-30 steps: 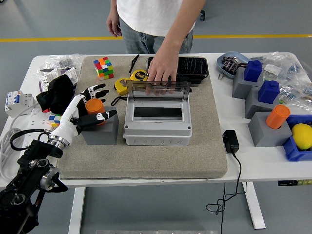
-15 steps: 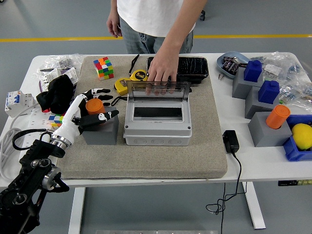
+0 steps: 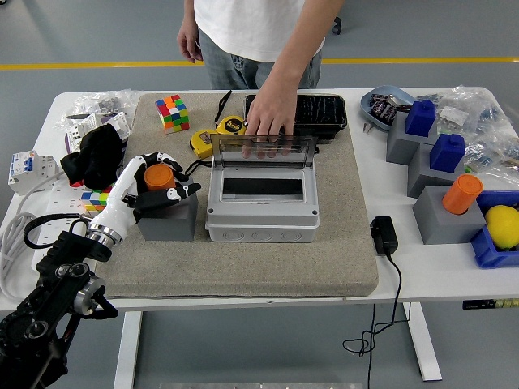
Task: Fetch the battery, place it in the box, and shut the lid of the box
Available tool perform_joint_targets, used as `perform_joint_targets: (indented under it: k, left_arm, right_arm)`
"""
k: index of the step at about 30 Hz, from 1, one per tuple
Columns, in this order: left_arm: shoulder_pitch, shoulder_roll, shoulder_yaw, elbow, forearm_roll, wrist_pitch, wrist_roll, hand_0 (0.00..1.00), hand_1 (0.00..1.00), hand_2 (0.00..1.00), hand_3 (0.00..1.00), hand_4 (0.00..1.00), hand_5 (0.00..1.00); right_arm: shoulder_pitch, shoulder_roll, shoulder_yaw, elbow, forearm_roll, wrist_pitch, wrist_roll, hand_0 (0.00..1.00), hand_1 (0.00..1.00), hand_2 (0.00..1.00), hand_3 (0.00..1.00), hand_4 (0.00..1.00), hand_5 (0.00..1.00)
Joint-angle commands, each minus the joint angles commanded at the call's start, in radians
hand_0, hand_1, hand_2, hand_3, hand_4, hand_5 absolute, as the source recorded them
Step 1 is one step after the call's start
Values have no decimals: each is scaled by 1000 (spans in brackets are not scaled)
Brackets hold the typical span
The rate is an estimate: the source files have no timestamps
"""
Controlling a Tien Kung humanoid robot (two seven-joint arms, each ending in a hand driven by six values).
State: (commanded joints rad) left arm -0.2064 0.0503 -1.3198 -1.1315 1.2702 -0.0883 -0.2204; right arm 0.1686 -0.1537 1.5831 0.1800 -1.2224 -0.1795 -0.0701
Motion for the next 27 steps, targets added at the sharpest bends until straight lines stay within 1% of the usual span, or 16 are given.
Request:
perform_joint_targets:
  k: [5,6,11,12,17,18,19,23,24,27]
  left_arm:
    - [-4,1,13,4,-7,12,0,231,325,285,244,998,2]
    - [-5,1,16,5,-8,15,0,136,162,167,155,998,2]
    - [-7,1,26,9,-9,39,-3,136,162,167,155,998,2]
    - [-7,1,27,10,-11,42,-5,85,85,122,88,998,2]
    - [-7,1,37,18,-26,59,-12,85,85,122,88,998,2]
    - [-8,1,41,20,-34,66,-15,61,49,92,53,998,2]
    - [-9,1,42,22,-39,69,-16,61,49,92,53,998,2]
    - [-11,2,46,28,-58,71,-21,61,49,92,53,998,2]
    - [-11,2,47,29,-62,71,-23,47,24,74,45,998,2]
    - [-10,1,48,32,-77,79,-28,47,24,74,45,998,2]
  right_arm:
    - [1,0,-2,0,0,1,0,807,749,747,801,998,998]
    - [1,0,-2,0,1,1,0,808,748,746,801,998,998]
    - [1,-1,-5,0,3,0,-1,808,748,746,801,998,998]
    - [1,-1,-6,0,4,1,-1,808,748,746,801,998,998]
    - [-1,-1,-9,0,4,0,-3,808,748,746,801,998,998]
    - [-1,-2,-12,0,6,0,-2,809,749,746,801,998,998]
    - [0,-2,-13,0,7,0,-2,809,749,746,801,998,998]
    - [0,-2,-18,0,11,0,-2,809,749,746,801,998,998]
    - [0,-2,-18,0,10,0,-2,808,748,746,801,998,998]
    - [-1,-3,-18,0,9,0,-4,808,748,746,801,998,998]
